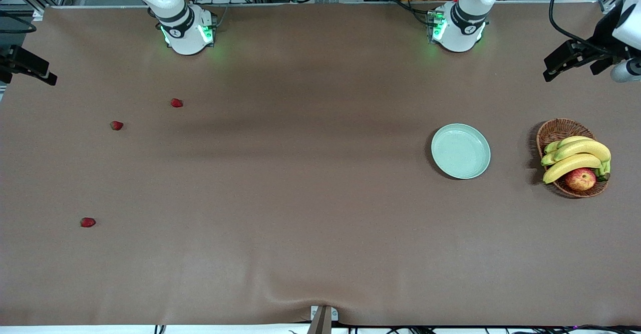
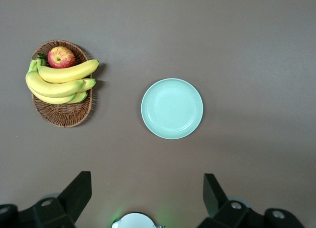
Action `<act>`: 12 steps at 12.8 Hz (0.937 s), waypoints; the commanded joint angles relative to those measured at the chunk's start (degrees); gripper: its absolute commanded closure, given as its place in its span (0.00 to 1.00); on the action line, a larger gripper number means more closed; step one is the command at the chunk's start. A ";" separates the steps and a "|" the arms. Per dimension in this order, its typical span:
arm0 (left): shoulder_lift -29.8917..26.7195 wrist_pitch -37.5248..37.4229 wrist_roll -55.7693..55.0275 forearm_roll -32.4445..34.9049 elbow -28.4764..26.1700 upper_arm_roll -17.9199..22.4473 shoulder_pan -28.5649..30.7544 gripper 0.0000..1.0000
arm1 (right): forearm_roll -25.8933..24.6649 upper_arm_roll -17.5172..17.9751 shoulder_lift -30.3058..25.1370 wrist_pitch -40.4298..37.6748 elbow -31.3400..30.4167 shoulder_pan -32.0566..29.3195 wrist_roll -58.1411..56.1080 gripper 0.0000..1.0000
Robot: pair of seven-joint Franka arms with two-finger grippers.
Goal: Collect all strawberries into plate
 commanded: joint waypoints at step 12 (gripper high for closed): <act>0.43 -0.28 -0.18 0.14 0.89 -0.12 -0.48 0.00 | -0.31 0.43 -0.43 -0.28 -0.11 -0.80 0.52 0.00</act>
